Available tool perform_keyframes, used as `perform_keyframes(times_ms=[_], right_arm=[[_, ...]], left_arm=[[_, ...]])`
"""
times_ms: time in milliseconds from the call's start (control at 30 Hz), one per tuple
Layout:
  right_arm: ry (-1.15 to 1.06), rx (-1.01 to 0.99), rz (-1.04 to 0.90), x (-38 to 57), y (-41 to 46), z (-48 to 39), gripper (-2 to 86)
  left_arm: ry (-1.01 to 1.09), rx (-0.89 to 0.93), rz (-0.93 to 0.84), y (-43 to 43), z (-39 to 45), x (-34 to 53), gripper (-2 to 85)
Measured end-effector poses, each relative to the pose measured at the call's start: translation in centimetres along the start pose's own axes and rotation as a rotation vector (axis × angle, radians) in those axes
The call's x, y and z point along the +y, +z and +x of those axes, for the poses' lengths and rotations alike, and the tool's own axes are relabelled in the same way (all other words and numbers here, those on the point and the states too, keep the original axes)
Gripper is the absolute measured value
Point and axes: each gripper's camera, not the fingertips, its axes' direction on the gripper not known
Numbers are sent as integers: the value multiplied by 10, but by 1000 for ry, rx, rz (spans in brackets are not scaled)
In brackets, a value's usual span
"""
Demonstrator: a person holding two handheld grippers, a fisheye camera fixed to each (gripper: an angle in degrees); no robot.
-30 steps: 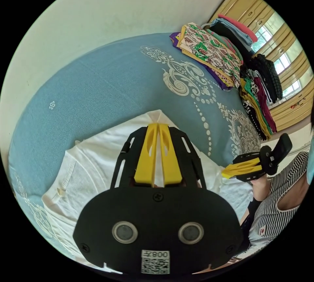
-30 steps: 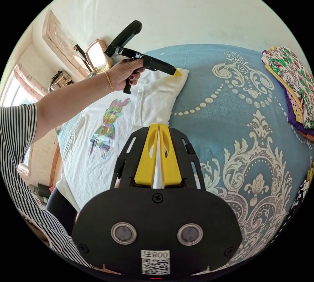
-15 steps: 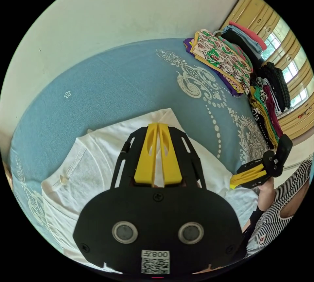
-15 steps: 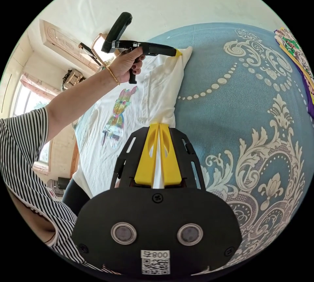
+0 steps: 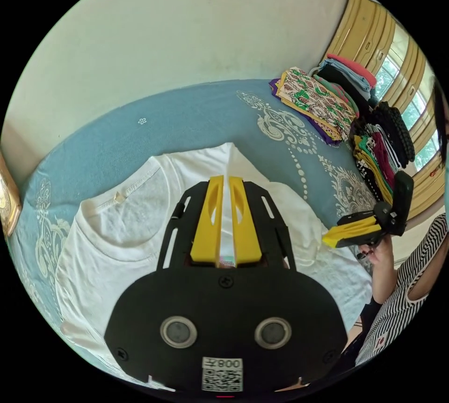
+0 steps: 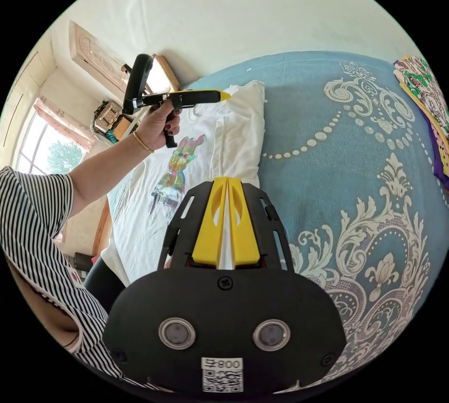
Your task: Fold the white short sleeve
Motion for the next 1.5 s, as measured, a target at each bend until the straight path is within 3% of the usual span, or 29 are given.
perform_keyframes(times_ms=[367, 500, 667, 800, 1000, 1167, 1333, 1500], right_arm=[[23, -27, -62, -4, 22, 10, 1], [38, -44, -58, -3, 22, 16, 1], [54, -61, -58, -3, 21, 22, 1], [54, -70, -62, -3, 19, 25, 1], [32, -100, -84, -3, 17, 26, 1], [64, -136, -73, -1, 13, 32, 1], [60, -119, -35, -1, 0, 29, 0], [62, -151, 7, 0, -8, 27, 0]], left_arm=[[54, 118, 102, 8, 23, -24, 60], [119, 72, 95, 13, 41, -21, 47], [167, -93, -132, 66, 58, -25, 12], [147, -67, -60, 54, 60, -23, 7], [68, -32, 22, 9, 51, 23, 8], [-5, -63, -157, 33, 37, 76, 9], [-41, -26, -35, 16, 30, 93, 15], [-31, -57, -112, 33, 24, 108, 14]])
